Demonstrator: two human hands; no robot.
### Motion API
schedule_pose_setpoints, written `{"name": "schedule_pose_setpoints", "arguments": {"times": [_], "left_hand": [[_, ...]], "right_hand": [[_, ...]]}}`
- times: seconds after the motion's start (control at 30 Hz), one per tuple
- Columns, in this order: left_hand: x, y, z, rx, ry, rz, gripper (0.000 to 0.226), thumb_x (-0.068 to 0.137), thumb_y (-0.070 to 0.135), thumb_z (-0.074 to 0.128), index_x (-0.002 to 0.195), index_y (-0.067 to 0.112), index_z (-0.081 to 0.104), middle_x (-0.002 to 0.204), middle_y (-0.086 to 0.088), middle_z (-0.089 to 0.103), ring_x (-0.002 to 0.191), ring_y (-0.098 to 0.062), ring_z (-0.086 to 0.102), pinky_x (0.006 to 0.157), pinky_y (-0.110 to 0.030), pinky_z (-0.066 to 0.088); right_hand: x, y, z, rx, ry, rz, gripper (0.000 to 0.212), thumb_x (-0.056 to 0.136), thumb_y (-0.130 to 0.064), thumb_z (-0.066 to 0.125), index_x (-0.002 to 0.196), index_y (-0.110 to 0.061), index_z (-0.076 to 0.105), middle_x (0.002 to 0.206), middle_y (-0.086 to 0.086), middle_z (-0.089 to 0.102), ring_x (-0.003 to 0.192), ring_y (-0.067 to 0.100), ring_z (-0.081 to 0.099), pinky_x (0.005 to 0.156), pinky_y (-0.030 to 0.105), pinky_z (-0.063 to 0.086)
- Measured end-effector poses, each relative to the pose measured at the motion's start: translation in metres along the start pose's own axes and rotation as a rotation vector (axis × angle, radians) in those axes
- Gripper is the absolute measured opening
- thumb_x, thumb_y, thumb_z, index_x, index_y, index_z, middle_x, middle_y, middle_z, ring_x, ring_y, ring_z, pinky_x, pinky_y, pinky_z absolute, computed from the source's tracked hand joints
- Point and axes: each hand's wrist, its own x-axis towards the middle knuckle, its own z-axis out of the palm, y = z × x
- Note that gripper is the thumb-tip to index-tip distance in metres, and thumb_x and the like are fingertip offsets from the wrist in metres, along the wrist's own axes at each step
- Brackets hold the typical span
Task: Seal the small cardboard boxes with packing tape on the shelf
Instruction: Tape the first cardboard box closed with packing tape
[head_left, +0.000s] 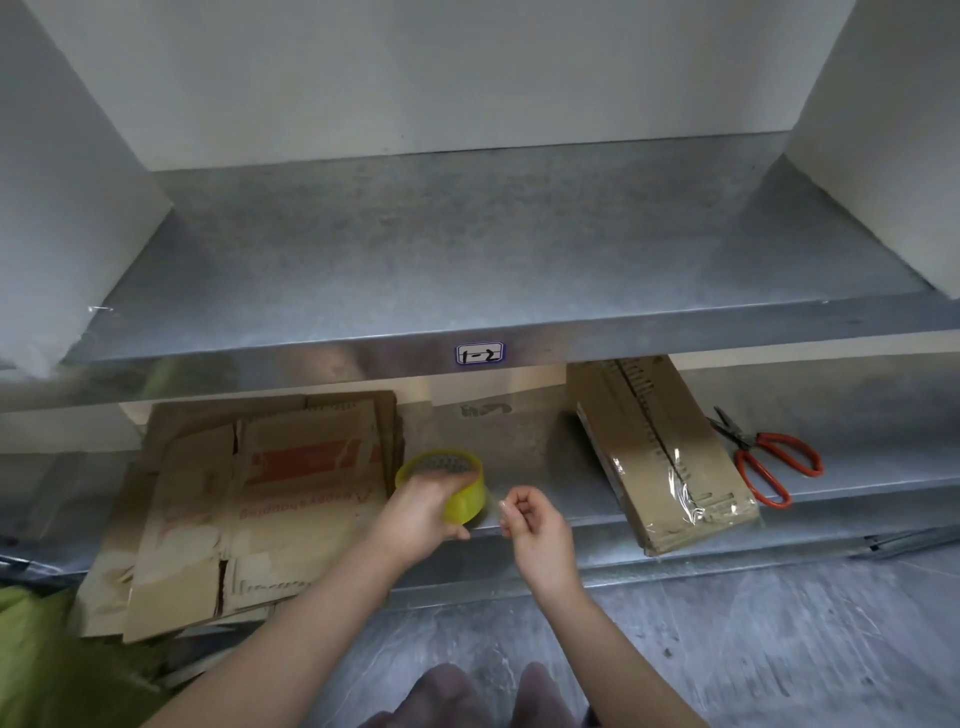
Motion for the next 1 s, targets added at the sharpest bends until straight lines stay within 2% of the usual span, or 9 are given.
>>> {"name": "schedule_pose_setpoints", "arguments": {"times": [0.13, 0.27, 0.37, 0.47, 0.57, 0.7, 0.83, 1.0], "left_hand": [[0.011, -0.002, 0.011, 0.014, -0.005, -0.006, 0.085, 0.071, 0.031, 0.083, 0.146, 0.026, 0.042, 0.147, -0.005, 0.045, 0.137, -0.02, 0.038, 0.11, -0.021, 0.025], [0.018, -0.004, 0.018, 0.063, 0.03, 0.01, 0.08, 0.072, 0.026, 0.082, 0.143, 0.026, 0.045, 0.14, -0.006, 0.052, 0.13, -0.023, 0.044, 0.105, -0.026, 0.031], [0.022, -0.01, 0.02, 0.093, 0.016, 0.048, 0.078, 0.075, 0.033, 0.079, 0.144, 0.029, 0.043, 0.141, -0.004, 0.049, 0.133, -0.024, 0.04, 0.108, -0.028, 0.027], [0.017, -0.03, 0.011, 0.153, -0.099, 0.092, 0.07, 0.083, 0.05, 0.066, 0.144, 0.051, 0.032, 0.144, 0.008, 0.04, 0.137, -0.019, 0.027, 0.108, -0.033, 0.016], [0.013, -0.043, 0.004, 0.171, -0.184, 0.07, 0.063, 0.089, 0.054, 0.056, 0.14, 0.064, 0.019, 0.141, 0.009, 0.042, 0.133, -0.02, 0.03, 0.108, -0.038, 0.015], [0.017, -0.035, 0.006, 0.252, -0.149, 0.047, 0.06, 0.091, 0.061, 0.045, 0.143, 0.061, 0.016, 0.135, 0.003, 0.048, 0.129, -0.025, 0.036, 0.104, -0.037, 0.021], [0.018, -0.034, 0.005, 0.231, -0.162, 0.025, 0.06, 0.092, 0.059, 0.047, 0.144, 0.06, 0.017, 0.138, 0.002, 0.047, 0.13, -0.026, 0.036, 0.106, -0.038, 0.021], [0.019, -0.032, 0.003, 0.204, -0.182, 0.016, 0.06, 0.092, 0.056, 0.048, 0.144, 0.059, 0.018, 0.142, 0.005, 0.045, 0.135, -0.026, 0.031, 0.108, -0.038, 0.018]], "right_hand": [[-0.006, -0.001, -0.002, 0.039, 0.025, 0.026, 0.021, 0.094, -0.01, 0.06, 0.08, -0.025, 0.058, 0.063, -0.008, 0.06, 0.06, 0.003, 0.056, 0.062, 0.013, 0.045], [-0.011, -0.003, 0.002, 0.058, 0.013, 0.045, 0.018, 0.095, -0.011, 0.06, 0.081, -0.023, 0.059, 0.068, -0.008, 0.062, 0.062, 0.001, 0.058, 0.064, 0.013, 0.047], [-0.013, -0.001, 0.003, 0.112, 0.037, 0.114, 0.014, 0.095, -0.012, 0.059, 0.084, -0.021, 0.059, 0.07, -0.007, 0.063, 0.065, 0.004, 0.061, 0.068, 0.017, 0.05], [-0.007, 0.005, -0.007, 0.223, 0.085, 0.26, 0.01, 0.096, -0.011, 0.058, 0.086, -0.013, 0.059, 0.075, 0.0, 0.061, 0.071, 0.011, 0.061, 0.073, 0.024, 0.051], [-0.005, 0.012, -0.011, 0.304, 0.089, 0.362, 0.008, 0.097, -0.009, 0.057, 0.089, -0.008, 0.058, 0.076, 0.003, 0.058, 0.071, 0.014, 0.057, 0.075, 0.027, 0.05], [-0.013, 0.014, 0.005, 0.288, 0.072, 0.332, 0.011, 0.097, -0.009, 0.057, 0.086, -0.013, 0.059, 0.071, -0.004, 0.059, 0.066, 0.008, 0.057, 0.069, 0.021, 0.05], [-0.005, 0.018, 0.001, 0.336, 0.181, 0.384, 0.009, 0.097, -0.011, 0.057, 0.089, -0.013, 0.06, 0.07, -0.001, 0.06, 0.066, 0.011, 0.056, 0.067, 0.02, 0.049], [0.02, 0.027, -0.011, 0.043, 0.164, 0.369, 0.011, 0.097, -0.016, 0.056, 0.086, -0.015, 0.06, 0.071, 0.001, 0.061, 0.067, 0.015, 0.056, 0.061, 0.022, 0.045]]}}
